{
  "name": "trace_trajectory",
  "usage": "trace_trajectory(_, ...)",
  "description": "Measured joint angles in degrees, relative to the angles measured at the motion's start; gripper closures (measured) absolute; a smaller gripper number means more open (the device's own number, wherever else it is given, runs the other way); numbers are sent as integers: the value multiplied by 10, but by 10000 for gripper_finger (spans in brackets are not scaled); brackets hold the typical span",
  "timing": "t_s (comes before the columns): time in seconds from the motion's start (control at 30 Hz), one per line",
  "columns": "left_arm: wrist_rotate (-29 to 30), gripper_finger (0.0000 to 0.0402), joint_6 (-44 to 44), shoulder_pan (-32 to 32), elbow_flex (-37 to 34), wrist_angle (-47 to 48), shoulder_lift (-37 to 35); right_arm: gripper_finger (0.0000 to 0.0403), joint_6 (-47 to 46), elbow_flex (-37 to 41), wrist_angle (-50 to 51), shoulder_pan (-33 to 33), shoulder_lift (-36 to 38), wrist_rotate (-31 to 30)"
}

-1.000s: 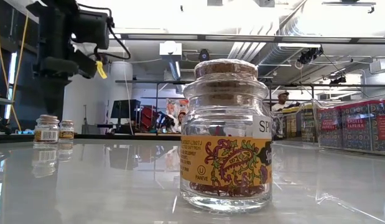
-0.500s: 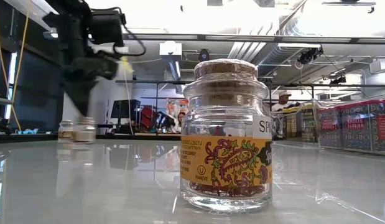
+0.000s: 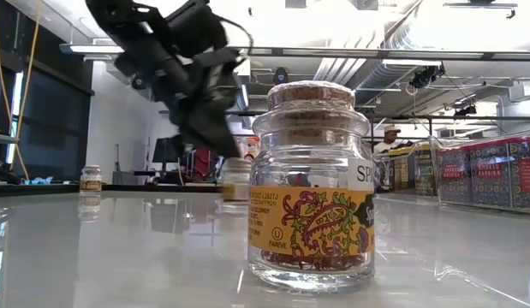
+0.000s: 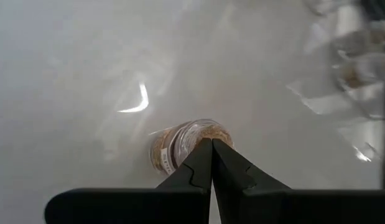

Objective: Sort spices by type
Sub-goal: Put the brown seasoning bottle into the bottom transparent bin

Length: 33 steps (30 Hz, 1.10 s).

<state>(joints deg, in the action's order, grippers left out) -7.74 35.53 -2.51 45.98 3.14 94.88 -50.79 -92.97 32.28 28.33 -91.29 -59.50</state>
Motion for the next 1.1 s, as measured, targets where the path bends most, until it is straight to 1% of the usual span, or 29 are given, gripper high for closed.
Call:
trace_trajectory(0.13, -3, 401, -1, 35, 57, -46, 51, 403, 25, -18, 0, 9, 0, -9)
trace_trajectory(0.3, -3, 401, -52, 62, 161, -31, 119, 403, 58, -37, 0, 11, 0, -9)
trace_trajectory(0.37, -9, 401, -63, 66, 196, -28, 135, 403, 78, -46, 1, 10, 0, -9)
trace_trajectory(0.5, -40, 401, -100, 62, 254, -38, 136, 403, 124, -72, 0, 10, 0, -9)
trace_trajectory(0.6, -51, 401, -151, 53, 266, -21, 110, 403, 166, -97, 0, 10, 0, -7)
trace_trajectory(0.7, -25, 401, -178, 29, 266, 72, 63, 402, 187, -120, 7, 9, 0, -2)
trace_trajectory(0.77, 3, 401, -205, 5, 258, 137, 27, 399, 161, -134, 39, 3, 0, 7)
trace_trajectory(0.83, 10, 401, -222, -20, 229, 167, -15, 385, 118, -144, 85, -11, 1, 43)
trace_trajectory(0.93, -13, 401, -215, -62, 167, 173, -92, 345, 78, -139, 160, -39, 0, 123)
trace_trajectory(1.0, -34, 401, -194, -93, 115, 168, -148, 308, 68, -134, 205, -60, -6, 179)
trace_trajectory(1.1, -52, 401, -161, -127, 34, 164, -229, 243, 86, -126, 221, -94, -18, 269)
